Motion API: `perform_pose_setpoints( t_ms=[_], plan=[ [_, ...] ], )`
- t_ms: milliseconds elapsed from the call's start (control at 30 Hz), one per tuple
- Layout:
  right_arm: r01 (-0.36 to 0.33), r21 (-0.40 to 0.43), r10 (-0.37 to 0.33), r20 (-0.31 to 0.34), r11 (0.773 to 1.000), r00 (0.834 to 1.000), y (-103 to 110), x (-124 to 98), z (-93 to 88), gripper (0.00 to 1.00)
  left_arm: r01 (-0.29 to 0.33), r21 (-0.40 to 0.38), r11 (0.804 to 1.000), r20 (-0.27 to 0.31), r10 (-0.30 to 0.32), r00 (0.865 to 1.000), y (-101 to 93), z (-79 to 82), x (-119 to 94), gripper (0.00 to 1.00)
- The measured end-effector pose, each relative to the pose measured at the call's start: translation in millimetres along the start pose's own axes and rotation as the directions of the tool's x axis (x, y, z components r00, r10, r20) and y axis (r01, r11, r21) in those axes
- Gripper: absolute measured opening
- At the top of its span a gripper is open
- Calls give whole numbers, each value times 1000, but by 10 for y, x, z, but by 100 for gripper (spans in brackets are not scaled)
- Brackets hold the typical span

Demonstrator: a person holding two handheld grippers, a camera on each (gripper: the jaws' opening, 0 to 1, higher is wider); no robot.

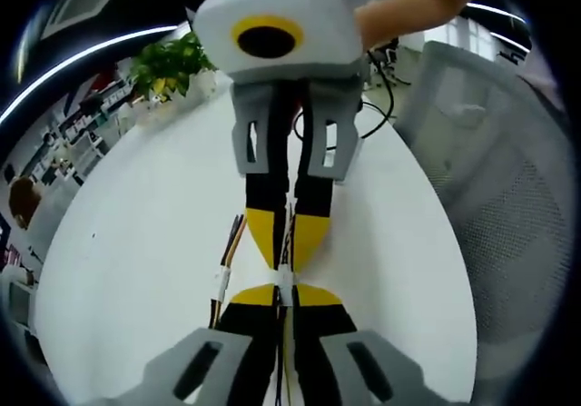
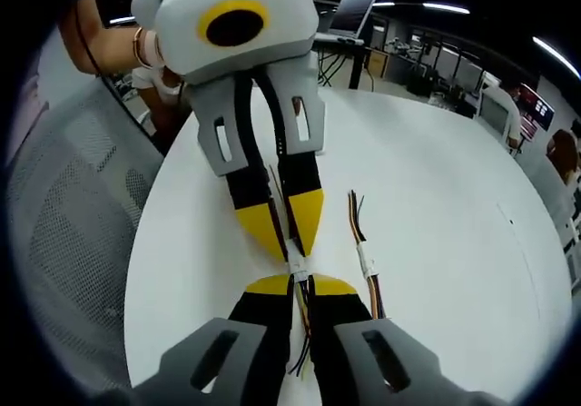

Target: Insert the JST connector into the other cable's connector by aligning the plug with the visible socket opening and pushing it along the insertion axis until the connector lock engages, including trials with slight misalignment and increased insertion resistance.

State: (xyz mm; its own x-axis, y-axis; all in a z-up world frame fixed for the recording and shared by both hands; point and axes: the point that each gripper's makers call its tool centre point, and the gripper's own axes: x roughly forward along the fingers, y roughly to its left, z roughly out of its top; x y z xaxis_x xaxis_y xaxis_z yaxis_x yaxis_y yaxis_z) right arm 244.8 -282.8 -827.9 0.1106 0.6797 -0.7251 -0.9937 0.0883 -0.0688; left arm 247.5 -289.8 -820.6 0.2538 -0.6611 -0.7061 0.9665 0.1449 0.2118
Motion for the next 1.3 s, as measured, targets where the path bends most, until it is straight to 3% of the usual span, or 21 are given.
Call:
perform_pose_setpoints(
  t_ms=[333, 800, 1300],
  plan=[
    [3, 8, -3, 10, 1000, 1000, -93, 39, 28, 2, -14, -28, 1000, 14, 14, 1000, 81, -18, 0, 0],
    [-29, 64, 28, 26, 998, 999, -54, 175, -68, 3, -1, -83, 997, -6, 1, 1000, 76, -195, 112, 0],
    [-13, 90, 10, 34, 996, 999, -66, 150, -138, 3, -11, -110, 994, 11, 12, 1000, 58, -186, 178, 0]
  ],
)
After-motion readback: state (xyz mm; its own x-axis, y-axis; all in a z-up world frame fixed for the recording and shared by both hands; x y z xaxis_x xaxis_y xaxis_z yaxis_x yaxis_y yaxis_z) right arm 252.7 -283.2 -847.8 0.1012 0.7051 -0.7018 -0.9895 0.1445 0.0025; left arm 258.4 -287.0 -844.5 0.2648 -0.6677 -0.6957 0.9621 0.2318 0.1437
